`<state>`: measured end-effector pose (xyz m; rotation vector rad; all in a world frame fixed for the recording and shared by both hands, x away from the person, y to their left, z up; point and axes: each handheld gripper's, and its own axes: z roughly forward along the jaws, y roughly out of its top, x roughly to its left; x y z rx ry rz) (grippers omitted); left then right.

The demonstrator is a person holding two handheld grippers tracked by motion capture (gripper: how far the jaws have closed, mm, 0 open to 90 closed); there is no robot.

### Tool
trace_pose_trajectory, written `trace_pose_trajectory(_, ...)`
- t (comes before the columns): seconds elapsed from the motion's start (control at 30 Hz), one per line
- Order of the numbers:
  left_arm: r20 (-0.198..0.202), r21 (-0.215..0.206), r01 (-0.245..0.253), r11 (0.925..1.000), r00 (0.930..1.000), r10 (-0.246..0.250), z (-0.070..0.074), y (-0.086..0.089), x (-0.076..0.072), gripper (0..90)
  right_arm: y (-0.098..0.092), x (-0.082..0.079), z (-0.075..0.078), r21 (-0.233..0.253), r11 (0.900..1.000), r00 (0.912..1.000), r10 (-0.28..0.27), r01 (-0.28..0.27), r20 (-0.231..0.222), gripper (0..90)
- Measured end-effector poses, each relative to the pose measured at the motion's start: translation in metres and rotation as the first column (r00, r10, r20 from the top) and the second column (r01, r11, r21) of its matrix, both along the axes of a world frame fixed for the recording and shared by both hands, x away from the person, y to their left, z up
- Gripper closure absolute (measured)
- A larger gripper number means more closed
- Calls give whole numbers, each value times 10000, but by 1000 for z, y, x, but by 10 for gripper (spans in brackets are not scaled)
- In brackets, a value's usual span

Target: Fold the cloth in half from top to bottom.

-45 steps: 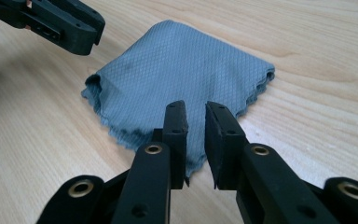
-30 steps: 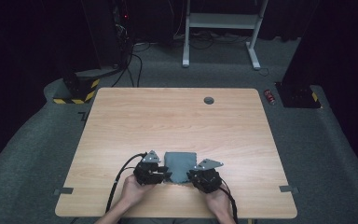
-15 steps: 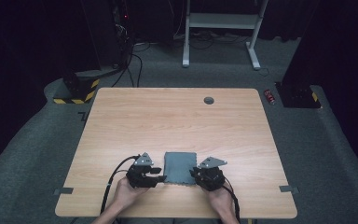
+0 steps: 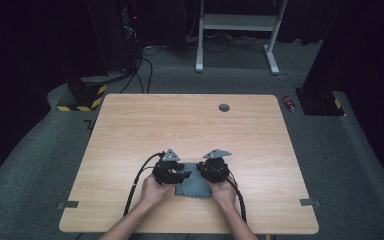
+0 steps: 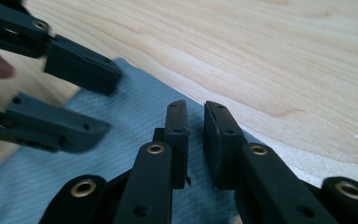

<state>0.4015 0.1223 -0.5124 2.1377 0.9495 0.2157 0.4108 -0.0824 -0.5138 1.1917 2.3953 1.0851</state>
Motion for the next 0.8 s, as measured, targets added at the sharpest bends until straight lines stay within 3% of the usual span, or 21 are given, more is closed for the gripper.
trace_pose_trajectory(0.17,153,699,-203,9973,9997,193,2,14,1,564,-12,5,-2,-295,9990,9994,-351,349,-76,795)
trace_pose_trajectory(0.3,93,233,-578,9981,9983,576,5,24,4,554,-23,4,1,-282,9974,9978,-661,658,-104,774)
trace_pose_trajectory(0.4,-47,-205,-1019,9946,9948,1018,4,23,10,543,-26,7,3,-237,9964,9966,-821,820,-50,733)
trace_pose_trajectory(0.5,-93,228,-1179,9928,9929,1182,2,16,19,521,-24,12,1,-234,9955,9956,-922,919,-147,682)
trace_pose_trajectory(0.57,-12,245,-1260,9917,9920,1261,1,12,23,516,-22,14,-1,-353,9958,9961,-857,849,-215,670)
trace_pose_trajectory(0.7,-107,506,-1242,9910,9921,1249,-1,7,29,515,-21,15,-2,-431,9975,9981,-570,559,-245,748)
trace_pose_trajectory(0.8,44,1019,-833,9913,9965,832,1,0,29,590,-21,17,-1,-467,9984,9989,-339,323,-336,845)
